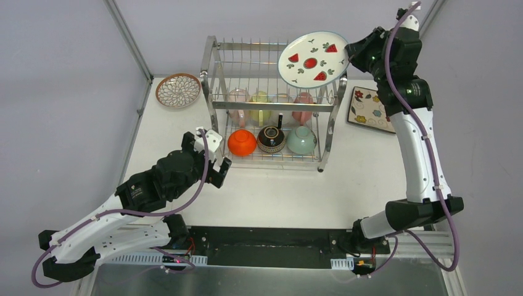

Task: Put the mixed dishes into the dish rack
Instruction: Pick up the plate from the dish rack, then insert the plate into the dish rack, then move the plate to the center of the board.

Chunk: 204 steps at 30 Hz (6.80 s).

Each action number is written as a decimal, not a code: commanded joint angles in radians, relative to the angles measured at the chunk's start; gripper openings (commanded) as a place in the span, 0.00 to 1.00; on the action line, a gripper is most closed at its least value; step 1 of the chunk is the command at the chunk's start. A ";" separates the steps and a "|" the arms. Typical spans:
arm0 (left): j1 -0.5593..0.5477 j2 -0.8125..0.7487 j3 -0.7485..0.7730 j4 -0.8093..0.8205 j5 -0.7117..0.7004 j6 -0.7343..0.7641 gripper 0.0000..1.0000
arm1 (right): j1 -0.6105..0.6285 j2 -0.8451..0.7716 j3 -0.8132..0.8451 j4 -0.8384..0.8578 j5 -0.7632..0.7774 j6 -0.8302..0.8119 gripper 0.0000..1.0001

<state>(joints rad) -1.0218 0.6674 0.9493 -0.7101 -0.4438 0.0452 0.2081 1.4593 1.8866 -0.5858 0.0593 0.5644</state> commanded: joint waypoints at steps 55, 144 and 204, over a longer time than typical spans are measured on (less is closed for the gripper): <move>-0.003 -0.064 -0.021 0.034 0.016 0.018 0.99 | 0.538 0.165 0.307 0.698 0.739 -1.356 0.00; -0.003 -0.028 -0.015 0.034 0.047 0.003 0.99 | 0.690 0.048 -0.024 0.641 0.933 -1.251 0.98; -0.003 0.119 -0.094 0.251 0.474 0.055 0.99 | -0.548 -0.107 -0.962 0.647 -0.165 0.465 0.75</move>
<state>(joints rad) -1.0214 0.7853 0.8295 -0.4503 0.0097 0.0494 -0.3336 1.3113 0.9802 -0.1856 -0.0532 0.8444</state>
